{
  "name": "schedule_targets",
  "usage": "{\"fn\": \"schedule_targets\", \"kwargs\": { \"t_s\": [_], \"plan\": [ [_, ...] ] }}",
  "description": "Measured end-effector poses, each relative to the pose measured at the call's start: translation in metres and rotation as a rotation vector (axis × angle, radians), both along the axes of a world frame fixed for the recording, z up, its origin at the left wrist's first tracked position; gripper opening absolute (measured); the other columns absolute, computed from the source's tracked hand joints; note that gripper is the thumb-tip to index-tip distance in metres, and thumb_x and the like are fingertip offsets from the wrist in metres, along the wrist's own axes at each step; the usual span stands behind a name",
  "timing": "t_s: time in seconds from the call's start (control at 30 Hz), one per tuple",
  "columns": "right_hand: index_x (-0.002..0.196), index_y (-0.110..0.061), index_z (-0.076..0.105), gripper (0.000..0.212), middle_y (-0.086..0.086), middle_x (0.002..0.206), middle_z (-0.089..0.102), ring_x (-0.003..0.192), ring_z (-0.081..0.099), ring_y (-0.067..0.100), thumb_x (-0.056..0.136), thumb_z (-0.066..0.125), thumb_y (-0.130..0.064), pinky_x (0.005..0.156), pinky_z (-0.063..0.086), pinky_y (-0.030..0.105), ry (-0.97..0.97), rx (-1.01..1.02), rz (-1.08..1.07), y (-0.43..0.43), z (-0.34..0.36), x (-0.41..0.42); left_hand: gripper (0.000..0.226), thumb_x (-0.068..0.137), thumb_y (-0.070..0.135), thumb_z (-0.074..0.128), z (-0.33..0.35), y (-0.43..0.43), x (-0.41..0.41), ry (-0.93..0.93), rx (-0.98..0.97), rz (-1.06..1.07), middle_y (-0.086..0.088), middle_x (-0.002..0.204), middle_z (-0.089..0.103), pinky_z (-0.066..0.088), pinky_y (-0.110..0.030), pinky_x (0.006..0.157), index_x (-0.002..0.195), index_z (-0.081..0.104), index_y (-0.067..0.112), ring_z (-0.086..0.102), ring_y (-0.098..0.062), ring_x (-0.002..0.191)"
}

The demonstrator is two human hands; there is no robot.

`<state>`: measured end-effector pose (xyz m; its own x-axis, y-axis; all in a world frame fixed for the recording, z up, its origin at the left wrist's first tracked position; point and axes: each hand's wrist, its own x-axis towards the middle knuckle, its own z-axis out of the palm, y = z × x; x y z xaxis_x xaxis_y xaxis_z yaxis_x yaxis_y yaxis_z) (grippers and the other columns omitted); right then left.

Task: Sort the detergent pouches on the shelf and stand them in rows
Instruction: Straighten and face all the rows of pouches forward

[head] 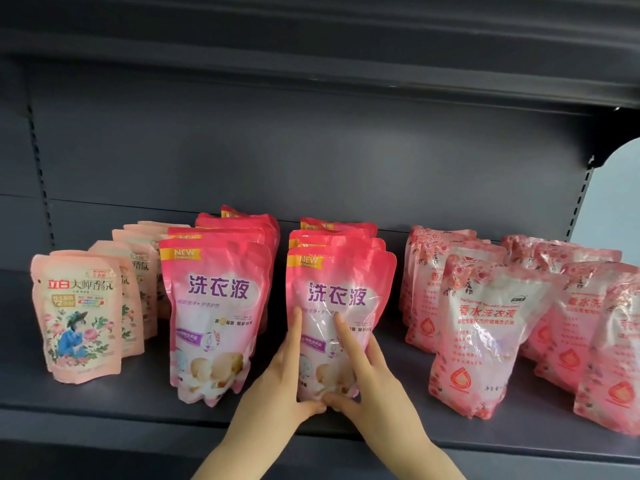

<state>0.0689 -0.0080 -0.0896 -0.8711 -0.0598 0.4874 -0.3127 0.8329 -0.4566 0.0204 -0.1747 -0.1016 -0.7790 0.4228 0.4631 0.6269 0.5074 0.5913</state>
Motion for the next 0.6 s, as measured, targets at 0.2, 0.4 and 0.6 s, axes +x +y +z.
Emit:
{"fn": "schedule_targets", "kwargs": {
  "t_s": [0.2, 0.4, 0.6],
  "plan": [
    [0.136, -0.068, -0.011, 0.110, -0.028, 0.143, 0.020, 0.072, 0.052, -0.001, 0.076, 0.076, -0.039, 0.049, 0.039, 0.017, -0.007, 0.085, -0.071, 0.003, 0.008, 0.005, 0.134, 0.073, 0.044, 0.078, 0.008, 0.002, 0.008, 0.109, -0.039, 0.076, 0.010, 0.154, 0.029, 0.051, -0.016, 0.080, 0.128, -0.045, 0.049, 0.054, 0.000, 0.117],
    [0.133, -0.066, -0.024, 0.109, -0.012, 0.102, 0.043, 0.076, 0.052, 0.009, 0.074, 0.068, -0.061, 0.053, 0.045, 0.023, -0.038, 0.280, -0.159, 0.007, 0.016, 0.023, 0.124, 0.074, 0.058, 0.070, 0.007, -0.012, 0.020, 0.179, -0.126, 0.114, 0.013, 0.142, 0.047, 0.042, -0.008, 0.071, 0.135, -0.038, 0.047, 0.055, 0.004, 0.112],
    [0.137, -0.061, -0.009, 0.080, -0.009, 0.079, 0.042, 0.061, 0.047, 0.009, 0.085, 0.052, -0.061, 0.050, 0.041, 0.024, -0.026, 0.428, -0.283, 0.003, 0.036, 0.036, 0.113, 0.081, 0.068, 0.053, 0.022, -0.017, 0.027, 0.362, -0.419, 0.326, 0.011, 0.074, 0.053, 0.032, -0.015, 0.045, 0.144, -0.032, 0.027, 0.044, -0.002, 0.052]
  ]
}}
